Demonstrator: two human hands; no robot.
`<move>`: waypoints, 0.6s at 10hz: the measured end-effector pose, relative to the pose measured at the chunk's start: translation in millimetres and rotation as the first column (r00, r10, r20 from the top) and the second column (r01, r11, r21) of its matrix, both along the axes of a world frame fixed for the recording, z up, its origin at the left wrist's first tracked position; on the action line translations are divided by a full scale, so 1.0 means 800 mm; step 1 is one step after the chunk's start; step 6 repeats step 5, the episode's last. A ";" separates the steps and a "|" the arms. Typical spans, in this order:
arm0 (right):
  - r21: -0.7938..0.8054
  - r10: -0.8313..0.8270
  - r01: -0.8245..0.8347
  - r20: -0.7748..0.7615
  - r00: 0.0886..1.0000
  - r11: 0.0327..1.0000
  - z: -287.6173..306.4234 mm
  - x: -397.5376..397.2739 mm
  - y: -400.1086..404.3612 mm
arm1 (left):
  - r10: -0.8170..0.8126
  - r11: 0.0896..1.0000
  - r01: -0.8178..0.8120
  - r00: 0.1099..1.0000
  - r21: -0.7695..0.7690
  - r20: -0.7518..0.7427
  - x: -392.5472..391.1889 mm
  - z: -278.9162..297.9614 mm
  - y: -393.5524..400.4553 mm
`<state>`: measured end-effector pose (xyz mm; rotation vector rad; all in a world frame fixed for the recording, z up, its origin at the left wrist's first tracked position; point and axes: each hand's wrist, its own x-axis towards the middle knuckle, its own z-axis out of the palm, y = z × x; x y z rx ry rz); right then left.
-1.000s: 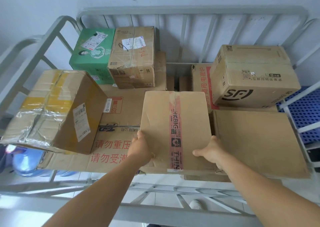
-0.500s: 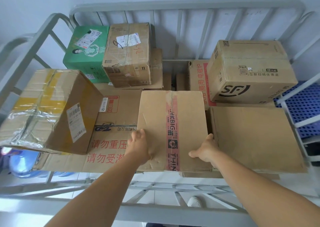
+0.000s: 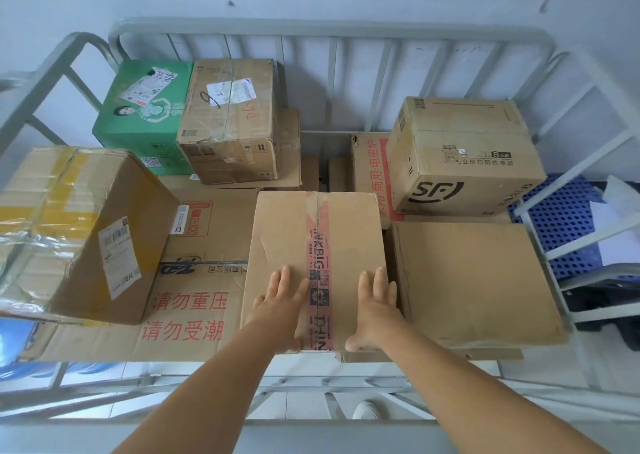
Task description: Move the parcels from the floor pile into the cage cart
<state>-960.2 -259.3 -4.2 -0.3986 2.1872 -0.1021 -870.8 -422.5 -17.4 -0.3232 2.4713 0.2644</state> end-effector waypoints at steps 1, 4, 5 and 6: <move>0.000 0.003 -0.003 0.008 1.000 1.000 0.003 -0.004 0.001 | -0.001 1.000 0.001 1.000 -0.019 0.023 -0.004 0.008 0.005; -0.111 0.166 -0.177 -0.104 0.981 0.978 0.046 -0.018 0.014 | 0.142 0.989 -0.143 0.990 -0.035 -0.027 -0.009 0.053 0.030; -0.144 0.205 -0.235 -0.199 0.958 0.961 0.080 -0.028 0.014 | 0.203 0.978 -0.207 0.973 -0.029 -0.111 -0.015 0.086 0.041; -0.144 0.205 -0.235 -0.199 0.958 0.961 0.080 -0.028 0.014 | 0.203 0.978 -0.207 0.973 -0.029 -0.111 -0.015 0.086 0.041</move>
